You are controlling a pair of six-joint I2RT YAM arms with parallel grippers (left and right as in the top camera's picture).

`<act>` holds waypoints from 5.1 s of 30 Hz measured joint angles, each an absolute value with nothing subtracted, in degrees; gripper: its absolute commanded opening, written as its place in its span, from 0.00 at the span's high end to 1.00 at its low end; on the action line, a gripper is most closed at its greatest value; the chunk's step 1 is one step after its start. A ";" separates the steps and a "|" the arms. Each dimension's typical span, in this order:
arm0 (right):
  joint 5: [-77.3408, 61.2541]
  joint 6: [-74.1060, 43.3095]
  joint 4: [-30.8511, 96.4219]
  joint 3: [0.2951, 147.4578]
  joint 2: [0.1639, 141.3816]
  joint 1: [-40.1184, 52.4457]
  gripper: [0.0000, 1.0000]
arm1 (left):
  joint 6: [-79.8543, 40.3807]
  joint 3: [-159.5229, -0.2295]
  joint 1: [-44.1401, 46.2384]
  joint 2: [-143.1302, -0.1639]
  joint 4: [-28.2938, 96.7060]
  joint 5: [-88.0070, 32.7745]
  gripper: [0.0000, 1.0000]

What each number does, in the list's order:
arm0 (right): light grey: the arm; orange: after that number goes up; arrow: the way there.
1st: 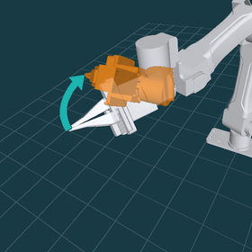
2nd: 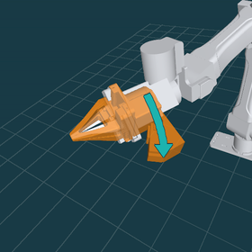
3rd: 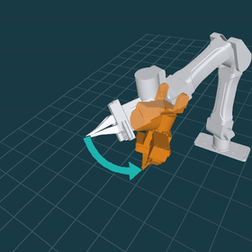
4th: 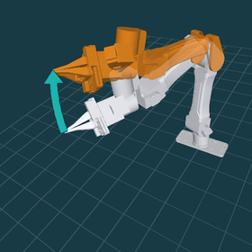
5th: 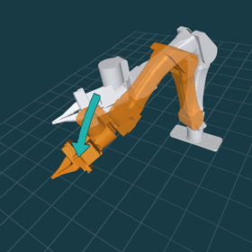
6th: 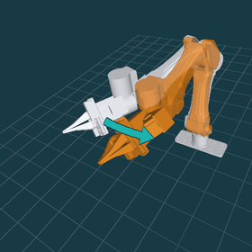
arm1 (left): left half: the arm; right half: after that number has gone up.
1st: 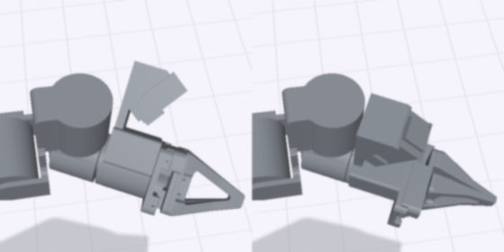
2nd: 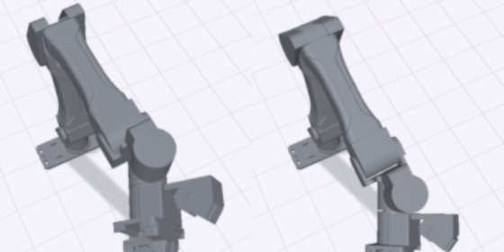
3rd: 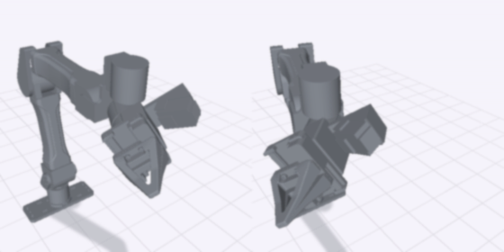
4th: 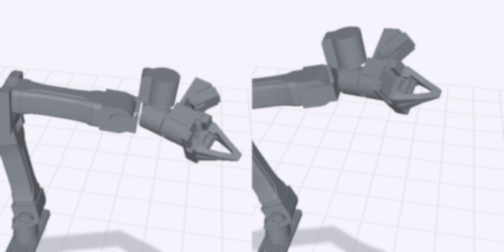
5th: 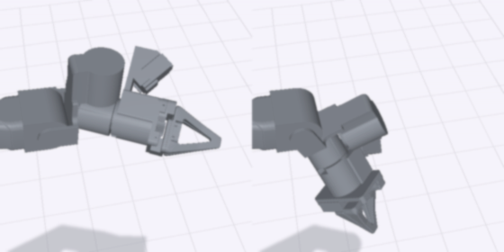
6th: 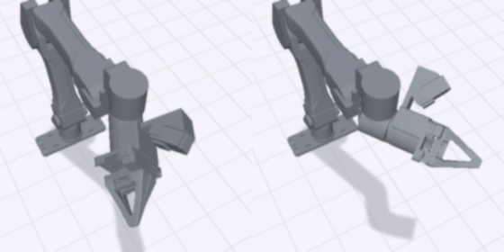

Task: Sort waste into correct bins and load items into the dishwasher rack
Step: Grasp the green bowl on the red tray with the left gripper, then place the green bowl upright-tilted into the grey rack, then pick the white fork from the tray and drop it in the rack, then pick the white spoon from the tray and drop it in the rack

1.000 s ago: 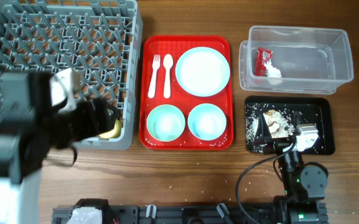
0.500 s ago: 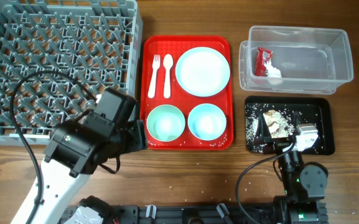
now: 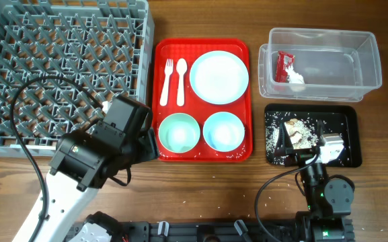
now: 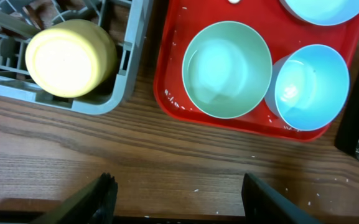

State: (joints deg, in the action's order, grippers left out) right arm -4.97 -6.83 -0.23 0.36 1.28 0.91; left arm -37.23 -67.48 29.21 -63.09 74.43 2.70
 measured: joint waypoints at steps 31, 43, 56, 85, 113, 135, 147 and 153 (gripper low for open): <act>-5.13 -6.81 -0.23 0.36 1.28 0.91 0.00 | -32.86 -58.22 30.30 -94.35 48.84 4.69 0.96; -5.13 -6.81 -0.21 0.36 1.28 0.91 0.00 | -23.07 -78.28 28.45 -87.88 58.67 67.77 0.96; -5.13 -6.83 -0.23 0.36 1.28 0.91 0.00 | -22.74 -78.28 21.39 -105.12 55.66 72.25 0.96; -5.13 -6.81 -0.23 0.36 1.28 0.91 0.00 | -21.85 -78.63 23.51 -105.27 54.33 68.34 0.28; -5.13 -6.83 -0.21 0.36 1.28 0.91 0.00 | -13.21 -82.28 23.18 -121.56 27.57 14.81 0.82; -5.13 -6.83 -0.23 0.36 1.32 0.91 0.00 | -16.95 -81.91 17.02 -95.79 55.66 21.63 0.90; -5.13 -6.83 -0.23 0.36 1.32 0.91 0.00 | -13.93 -81.82 18.52 -100.31 43.18 2.85 0.58; -5.15 -6.83 -0.21 0.36 1.32 0.91 0.00 | -20.12 -81.47 21.23 -116.68 31.38 0.30 0.56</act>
